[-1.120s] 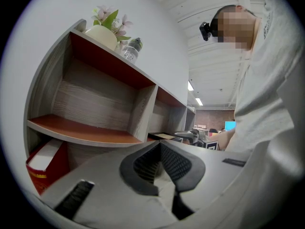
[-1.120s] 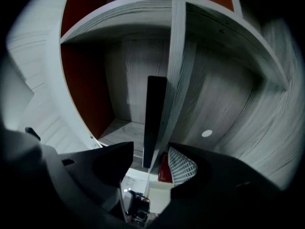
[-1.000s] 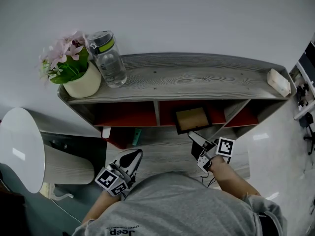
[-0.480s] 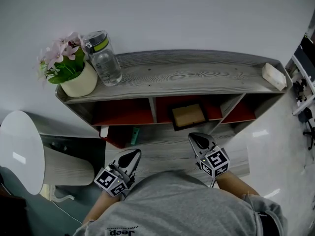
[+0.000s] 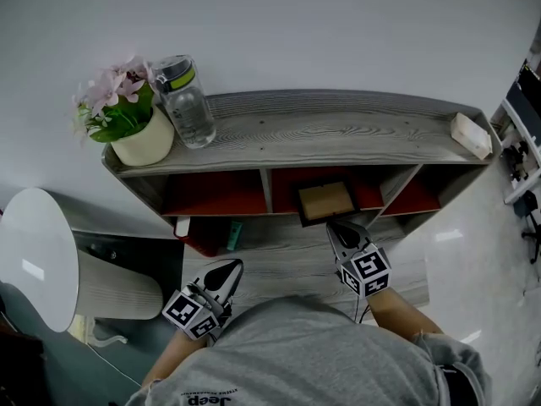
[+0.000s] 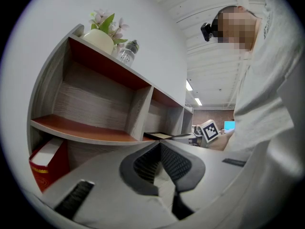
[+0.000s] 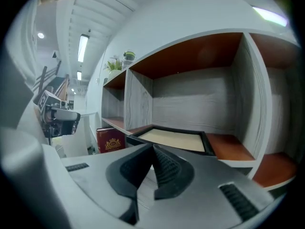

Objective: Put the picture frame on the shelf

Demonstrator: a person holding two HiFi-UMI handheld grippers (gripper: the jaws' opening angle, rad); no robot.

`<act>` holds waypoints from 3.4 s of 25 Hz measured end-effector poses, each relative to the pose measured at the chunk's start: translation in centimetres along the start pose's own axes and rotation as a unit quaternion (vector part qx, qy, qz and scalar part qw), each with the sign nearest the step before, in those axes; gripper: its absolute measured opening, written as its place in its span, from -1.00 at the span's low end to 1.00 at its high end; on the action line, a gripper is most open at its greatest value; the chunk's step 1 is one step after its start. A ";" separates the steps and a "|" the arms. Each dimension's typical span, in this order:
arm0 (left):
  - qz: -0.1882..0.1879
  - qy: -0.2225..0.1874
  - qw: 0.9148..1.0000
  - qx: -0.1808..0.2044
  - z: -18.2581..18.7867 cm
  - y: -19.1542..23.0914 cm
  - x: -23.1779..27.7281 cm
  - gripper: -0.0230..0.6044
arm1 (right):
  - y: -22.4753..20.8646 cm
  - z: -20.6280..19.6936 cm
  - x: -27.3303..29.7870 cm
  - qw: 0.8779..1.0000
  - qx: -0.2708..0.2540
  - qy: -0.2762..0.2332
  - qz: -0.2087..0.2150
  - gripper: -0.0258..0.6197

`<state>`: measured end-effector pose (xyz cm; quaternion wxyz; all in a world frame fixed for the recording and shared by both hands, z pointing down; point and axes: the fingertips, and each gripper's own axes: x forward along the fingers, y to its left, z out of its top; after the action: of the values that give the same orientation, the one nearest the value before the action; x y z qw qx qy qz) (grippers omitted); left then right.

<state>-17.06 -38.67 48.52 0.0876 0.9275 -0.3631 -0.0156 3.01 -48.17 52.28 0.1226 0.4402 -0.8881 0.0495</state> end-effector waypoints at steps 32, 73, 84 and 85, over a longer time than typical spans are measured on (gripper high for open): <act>0.009 0.004 1.000 -0.012 -0.7 0.7 -0.3 -0.90 | -1.1 1.2 3.8 1.000 -0.004 0.014 0.006 -0.95; -0.005 -0.027 1.000 0.000 2.2 0.2 0.0 -0.90 | 0.8 5.3 0.8 0.991 0.100 -0.018 0.089 -0.95; -0.008 -0.051 0.999 0.014 6.2 0.3 2.3 -0.90 | -0.9 5.6 -6.0 0.985 0.115 -0.070 0.107 -0.91; -0.008 -0.052 0.999 0.014 6.4 0.2 2.5 -0.90 | -1.1 5.4 -6.2 0.985 0.119 -0.072 0.106 -0.90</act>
<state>-15.97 -41.46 42.33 0.0550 0.9296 -0.3596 -0.0595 6.58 -45.14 45.43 -0.0006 0.3574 -0.9241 0.1354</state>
